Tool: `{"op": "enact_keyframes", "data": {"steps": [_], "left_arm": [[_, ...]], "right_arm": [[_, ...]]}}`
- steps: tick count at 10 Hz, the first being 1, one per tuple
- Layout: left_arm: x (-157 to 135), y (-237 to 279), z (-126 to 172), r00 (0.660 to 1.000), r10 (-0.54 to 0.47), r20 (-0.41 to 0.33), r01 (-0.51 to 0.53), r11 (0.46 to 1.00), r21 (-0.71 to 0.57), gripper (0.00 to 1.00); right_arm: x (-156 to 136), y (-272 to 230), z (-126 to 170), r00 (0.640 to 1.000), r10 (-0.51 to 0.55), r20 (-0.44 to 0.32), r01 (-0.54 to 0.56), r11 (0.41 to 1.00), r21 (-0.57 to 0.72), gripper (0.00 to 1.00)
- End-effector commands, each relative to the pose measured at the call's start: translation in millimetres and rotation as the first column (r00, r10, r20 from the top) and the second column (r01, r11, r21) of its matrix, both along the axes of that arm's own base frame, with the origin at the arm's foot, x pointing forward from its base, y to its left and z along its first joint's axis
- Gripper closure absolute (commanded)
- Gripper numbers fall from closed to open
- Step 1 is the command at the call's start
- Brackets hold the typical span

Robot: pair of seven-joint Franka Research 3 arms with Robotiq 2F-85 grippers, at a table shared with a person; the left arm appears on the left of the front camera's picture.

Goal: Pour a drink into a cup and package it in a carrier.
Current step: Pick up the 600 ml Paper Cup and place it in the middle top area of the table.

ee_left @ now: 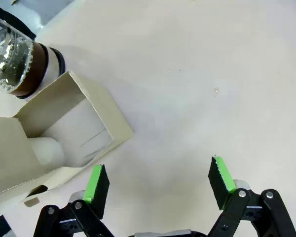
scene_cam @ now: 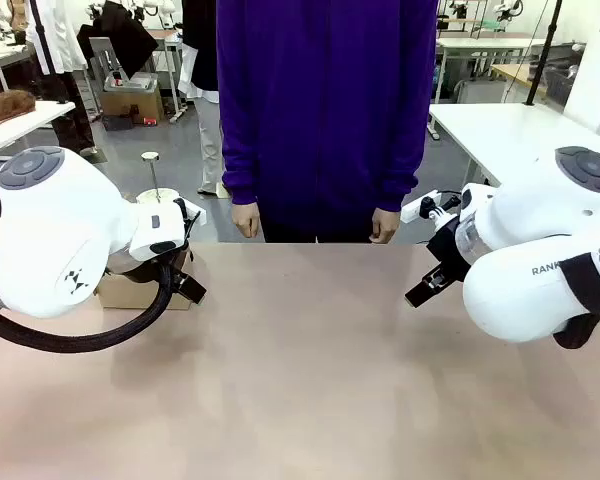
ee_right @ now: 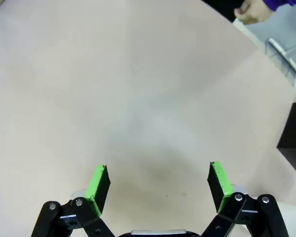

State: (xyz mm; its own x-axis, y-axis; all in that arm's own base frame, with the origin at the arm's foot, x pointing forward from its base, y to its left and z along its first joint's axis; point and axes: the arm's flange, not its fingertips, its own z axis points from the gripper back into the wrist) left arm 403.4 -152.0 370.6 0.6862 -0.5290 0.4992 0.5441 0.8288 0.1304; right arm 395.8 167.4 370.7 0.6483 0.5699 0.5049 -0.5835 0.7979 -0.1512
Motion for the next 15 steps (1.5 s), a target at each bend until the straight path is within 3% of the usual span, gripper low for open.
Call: {"op": "enact_keyframes", "data": {"steps": [1, 9, 11, 13, 15], "left_arm": [[0, 0, 0, 1.0, 0.0, 0.0, 0.0, 1.0, 0.0, 0.0], [0, 0, 0, 1.0, 0.0, 0.0, 0.0, 1.0, 0.0, 0.0], [0, 0, 0, 1.0, 0.0, 0.0, 0.0, 1.0, 0.0, 0.0], [0, 0, 0, 1.0, 0.0, 0.0, 0.0, 1.0, 0.0, 0.0], [0, 0, 0, 1.0, 0.0, 0.0, 0.0, 1.0, 0.0, 0.0]], "right_arm": [[0, 0, 0, 1.0, 0.0, 0.0, 0.0, 1.0, 0.0, 0.0], [0, 0, 0, 1.0, 0.001, 0.0, -0.001, 1.0, -0.001, 0.0], [27, 2, 43, 1.0, 0.014, -0.02, -0.014, 1.0, 0.014, 0.0], [52, -16, 113, 0.998, 0.049, -0.039, -0.047, 0.998, 0.045, 0.0], [66, -65, 175, 0.989, 0.138, -0.06, -0.131, 0.985, 0.11, 0.0]]}}
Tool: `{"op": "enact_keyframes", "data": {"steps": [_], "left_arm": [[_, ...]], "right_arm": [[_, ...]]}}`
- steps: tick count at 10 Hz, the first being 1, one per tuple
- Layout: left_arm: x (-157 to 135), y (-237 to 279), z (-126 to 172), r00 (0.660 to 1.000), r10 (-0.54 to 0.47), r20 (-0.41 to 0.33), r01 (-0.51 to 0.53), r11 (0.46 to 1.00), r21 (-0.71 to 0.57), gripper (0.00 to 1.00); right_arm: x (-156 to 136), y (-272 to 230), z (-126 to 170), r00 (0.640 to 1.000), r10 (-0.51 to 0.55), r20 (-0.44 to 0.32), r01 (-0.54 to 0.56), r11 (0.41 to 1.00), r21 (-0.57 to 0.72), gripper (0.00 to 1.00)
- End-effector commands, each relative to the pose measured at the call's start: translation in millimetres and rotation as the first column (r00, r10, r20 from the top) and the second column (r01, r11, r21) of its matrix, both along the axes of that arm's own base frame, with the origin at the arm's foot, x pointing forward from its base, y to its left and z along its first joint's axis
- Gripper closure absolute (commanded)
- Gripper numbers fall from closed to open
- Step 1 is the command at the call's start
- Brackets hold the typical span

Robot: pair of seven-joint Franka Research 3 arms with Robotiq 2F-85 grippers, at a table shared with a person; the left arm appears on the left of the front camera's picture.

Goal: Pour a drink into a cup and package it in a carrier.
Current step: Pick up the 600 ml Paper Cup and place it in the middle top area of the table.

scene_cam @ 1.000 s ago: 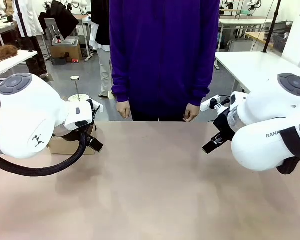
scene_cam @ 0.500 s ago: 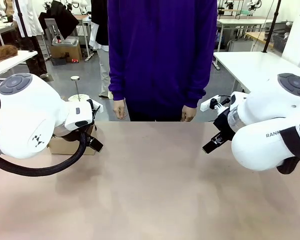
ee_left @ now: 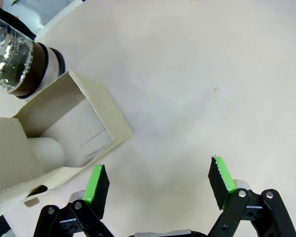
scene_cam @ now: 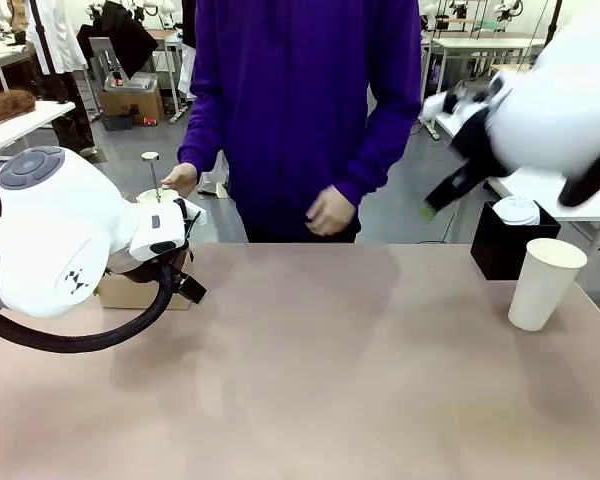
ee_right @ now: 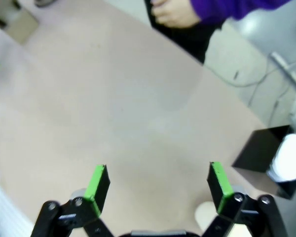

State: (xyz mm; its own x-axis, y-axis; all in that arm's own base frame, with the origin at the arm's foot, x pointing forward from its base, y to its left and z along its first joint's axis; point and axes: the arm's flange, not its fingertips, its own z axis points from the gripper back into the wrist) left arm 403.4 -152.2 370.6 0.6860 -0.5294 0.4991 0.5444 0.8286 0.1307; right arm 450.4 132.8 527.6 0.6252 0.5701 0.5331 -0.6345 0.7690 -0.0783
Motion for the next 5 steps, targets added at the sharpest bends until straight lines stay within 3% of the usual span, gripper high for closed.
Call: {"op": "enact_keyframes", "data": {"steps": [1, 3, 5], "left_arm": [[0, 0, 0, 1.0, 0.0, 0.0, 0.0, 1.0, 0.0, 0.0], [0, 0, 0, 1.0, 0.0, 0.0, 0.0, 1.0, 0.0, 0.0], [0, 0, 0, 1.0, 0.0, 0.0, 0.0, 1.0, 0.0, 0.0]], "right_arm": [[17, -65, 40, 0.992, 0.122, -0.042, -0.118, 0.989, 0.091, 0.0], [17, -152, 62, 0.953, 0.302, 0.027, -0.3, 0.926, 0.23, 0.0], [5, -223, 50, 0.909, 0.396, 0.128, -0.416, 0.866, 0.276, 0.0]]}}
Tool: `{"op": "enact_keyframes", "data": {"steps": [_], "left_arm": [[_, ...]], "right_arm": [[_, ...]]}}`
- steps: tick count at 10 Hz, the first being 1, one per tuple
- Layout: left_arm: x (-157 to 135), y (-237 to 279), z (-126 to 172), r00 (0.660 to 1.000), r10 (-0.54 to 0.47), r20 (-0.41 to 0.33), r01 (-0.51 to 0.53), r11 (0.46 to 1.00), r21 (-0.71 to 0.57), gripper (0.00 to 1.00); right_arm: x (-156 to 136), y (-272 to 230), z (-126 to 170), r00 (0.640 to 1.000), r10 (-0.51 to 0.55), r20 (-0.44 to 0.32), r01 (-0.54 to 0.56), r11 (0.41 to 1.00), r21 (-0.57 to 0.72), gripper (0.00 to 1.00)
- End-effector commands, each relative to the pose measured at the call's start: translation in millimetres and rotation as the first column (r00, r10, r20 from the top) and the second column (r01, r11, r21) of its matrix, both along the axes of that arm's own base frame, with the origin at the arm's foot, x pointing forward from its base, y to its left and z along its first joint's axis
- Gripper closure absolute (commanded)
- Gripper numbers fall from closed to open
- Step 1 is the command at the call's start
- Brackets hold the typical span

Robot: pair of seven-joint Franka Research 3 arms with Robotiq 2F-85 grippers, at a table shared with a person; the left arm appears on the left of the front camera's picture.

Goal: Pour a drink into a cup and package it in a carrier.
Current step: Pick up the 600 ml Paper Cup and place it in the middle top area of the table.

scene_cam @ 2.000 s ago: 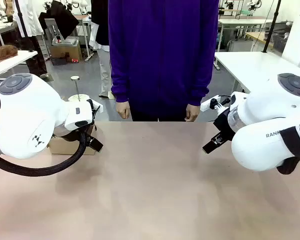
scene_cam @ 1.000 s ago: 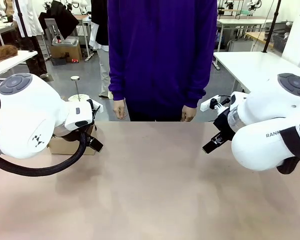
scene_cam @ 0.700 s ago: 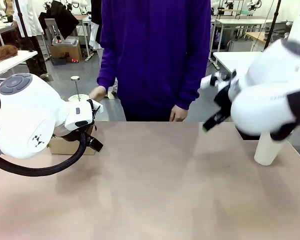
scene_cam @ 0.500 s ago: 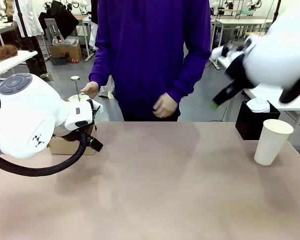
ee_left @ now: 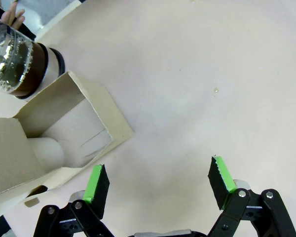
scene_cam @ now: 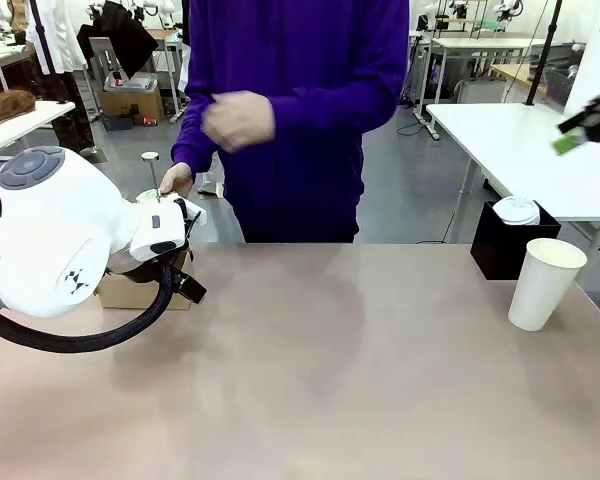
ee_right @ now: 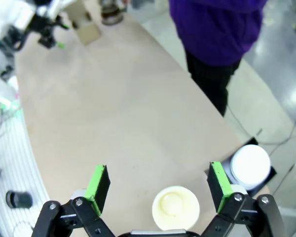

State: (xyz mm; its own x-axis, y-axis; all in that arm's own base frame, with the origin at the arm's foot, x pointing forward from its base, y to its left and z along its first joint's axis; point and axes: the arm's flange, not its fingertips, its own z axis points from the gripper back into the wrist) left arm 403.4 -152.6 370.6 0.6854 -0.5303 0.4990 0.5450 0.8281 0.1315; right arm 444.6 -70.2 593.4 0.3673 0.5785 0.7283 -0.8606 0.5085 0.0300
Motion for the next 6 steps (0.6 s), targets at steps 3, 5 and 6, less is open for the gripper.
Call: {"op": "enact_keyframes", "data": {"steps": [3, 5, 6], "left_arm": [[0, 1, 0, 1.0, 0.001, 0.0, -0.001, 1.0, -0.001, 0.0], [0, 1, 0, 1.0, 0.001, 0.0, -0.001, 1.0, -0.001, 0.0], [0, 1, 0, 1.0, 0.001, 0.0, -0.001, 1.0, -0.001, 0.0]], "right_arm": [[-16, -82, -63, 0.994, 0.056, 0.096, -0.073, 0.98, 0.186, 0.0], [-11, -57, -70, 0.984, -0.167, 0.069, 0.157, 0.979, 0.126, 0.0], [-25, -97, -65, 0.995, 0.026, 0.091, -0.042, 0.984, 0.172, 0.0]]}}
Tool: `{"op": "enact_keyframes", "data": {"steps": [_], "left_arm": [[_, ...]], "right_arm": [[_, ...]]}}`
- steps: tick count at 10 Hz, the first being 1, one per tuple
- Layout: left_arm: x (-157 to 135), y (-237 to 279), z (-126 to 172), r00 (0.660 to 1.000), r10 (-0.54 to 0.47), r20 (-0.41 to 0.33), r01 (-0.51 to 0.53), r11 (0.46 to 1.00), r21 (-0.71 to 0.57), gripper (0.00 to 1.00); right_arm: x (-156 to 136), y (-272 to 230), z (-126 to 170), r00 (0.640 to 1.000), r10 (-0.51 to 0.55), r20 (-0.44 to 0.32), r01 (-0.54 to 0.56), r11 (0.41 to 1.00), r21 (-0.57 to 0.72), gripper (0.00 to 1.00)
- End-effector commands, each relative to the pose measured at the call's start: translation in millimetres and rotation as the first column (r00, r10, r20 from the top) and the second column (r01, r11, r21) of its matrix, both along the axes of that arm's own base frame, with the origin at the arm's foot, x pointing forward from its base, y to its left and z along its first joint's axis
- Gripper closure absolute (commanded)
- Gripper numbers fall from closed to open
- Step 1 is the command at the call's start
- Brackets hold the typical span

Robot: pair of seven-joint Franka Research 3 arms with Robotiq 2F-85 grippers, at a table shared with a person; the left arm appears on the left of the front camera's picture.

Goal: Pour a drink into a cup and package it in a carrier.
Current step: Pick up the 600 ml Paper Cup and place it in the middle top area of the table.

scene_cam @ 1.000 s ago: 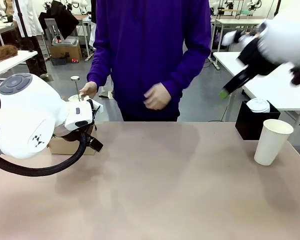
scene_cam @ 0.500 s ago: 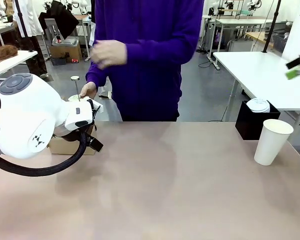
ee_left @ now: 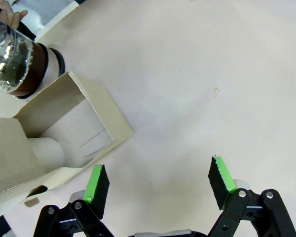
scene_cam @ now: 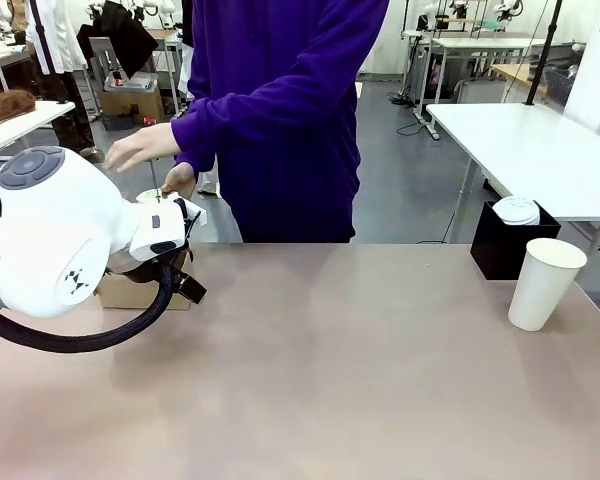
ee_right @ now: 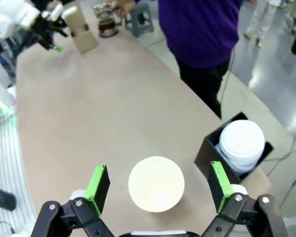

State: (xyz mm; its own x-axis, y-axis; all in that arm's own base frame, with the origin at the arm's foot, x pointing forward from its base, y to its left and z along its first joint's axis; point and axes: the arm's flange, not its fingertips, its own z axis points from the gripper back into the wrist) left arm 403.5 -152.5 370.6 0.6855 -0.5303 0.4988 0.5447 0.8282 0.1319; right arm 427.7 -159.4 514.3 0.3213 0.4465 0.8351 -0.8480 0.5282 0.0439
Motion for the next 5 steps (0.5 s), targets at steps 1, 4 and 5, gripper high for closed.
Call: {"op": "enact_keyframes", "data": {"steps": [1, 4, 5], "left_arm": [[0, 0, 0, 1.0, 0.001, 0.0, -0.001, 1.0, -0.002, 0.0], [0, 0, 0, 1.0, 0.001, 0.0, -0.001, 1.0, -0.002, 0.0], [0, 0, 0, 1.0, 0.001, 0.0, -0.001, 1.0, -0.002, 0.0]], "right_arm": [[-8, -8, 14, 0.998, 0.063, 0.016, -0.064, 0.998, 0.016, 0.0], [1, -17, -21, 1.0, 0.017, -0.012, -0.016, 0.996, 0.086, 0.0], [2, -40, -46, 1.0, 0.004, 0.005, -0.005, 0.986, 0.168, 0.0]]}}
